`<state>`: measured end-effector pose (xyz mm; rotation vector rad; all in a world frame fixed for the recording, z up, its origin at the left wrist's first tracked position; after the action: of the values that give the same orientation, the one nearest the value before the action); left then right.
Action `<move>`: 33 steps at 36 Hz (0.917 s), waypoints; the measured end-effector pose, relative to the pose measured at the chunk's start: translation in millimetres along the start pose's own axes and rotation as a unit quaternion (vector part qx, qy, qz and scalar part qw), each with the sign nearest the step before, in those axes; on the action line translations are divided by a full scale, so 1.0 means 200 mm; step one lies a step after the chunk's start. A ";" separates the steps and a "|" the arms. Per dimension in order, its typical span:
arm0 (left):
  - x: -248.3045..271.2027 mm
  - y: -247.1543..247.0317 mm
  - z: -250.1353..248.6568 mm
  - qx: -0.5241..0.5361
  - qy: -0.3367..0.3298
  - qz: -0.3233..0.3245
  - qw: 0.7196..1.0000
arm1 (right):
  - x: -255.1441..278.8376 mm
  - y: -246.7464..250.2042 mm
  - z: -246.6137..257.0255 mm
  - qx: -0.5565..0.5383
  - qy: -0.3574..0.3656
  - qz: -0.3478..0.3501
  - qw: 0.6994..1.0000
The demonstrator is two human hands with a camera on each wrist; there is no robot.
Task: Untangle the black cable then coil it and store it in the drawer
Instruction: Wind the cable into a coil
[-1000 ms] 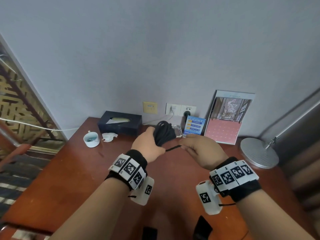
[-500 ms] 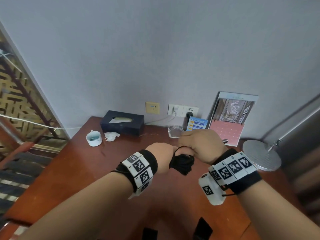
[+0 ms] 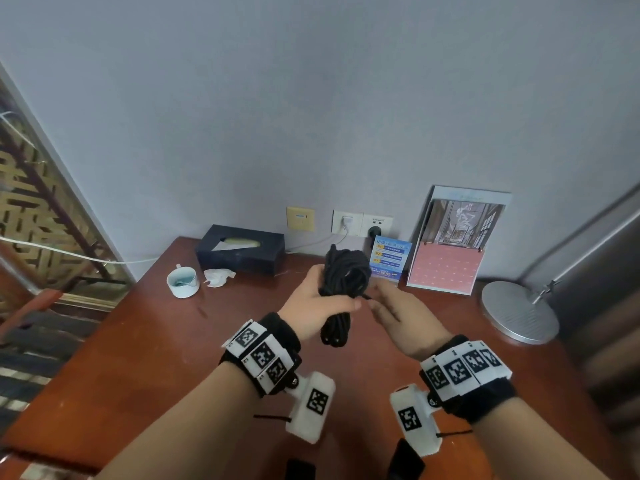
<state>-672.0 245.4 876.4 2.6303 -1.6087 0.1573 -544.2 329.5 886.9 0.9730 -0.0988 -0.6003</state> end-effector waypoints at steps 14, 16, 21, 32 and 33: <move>-0.07 0.05 0.08 0.038 -0.003 -0.152 0.988 | -0.01 0.01 0.15 -0.149 0.046 0.033 0.987; -0.08 0.05 0.07 0.018 -0.006 -0.168 0.986 | -0.01 0.02 0.15 -0.168 0.053 0.032 0.984; -0.07 0.05 0.06 -0.019 -0.013 -0.181 0.983 | -0.01 0.04 0.14 -0.157 0.089 -0.004 0.984; -0.09 0.00 0.09 -0.020 -0.031 -0.207 0.978 | -0.06 0.05 0.11 -0.137 0.078 -0.143 0.977; -0.09 0.00 0.09 -0.011 -0.035 -0.209 0.977 | -0.06 0.05 0.10 -0.157 0.056 -0.158 0.973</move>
<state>-678.6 259.7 857.4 2.9087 -1.0275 0.0277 -556.1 325.2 909.2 0.7147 0.2494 -0.8231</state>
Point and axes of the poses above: each hand's wrist, its own x-axis away from the middle knuckle, its own y-axis out of the back of the hand, z = x × y, the point moved 5 cm from there along -x, towards the middle knuckle, and after that the axes turned 4 degrees about -z, right-handed, at the moved point
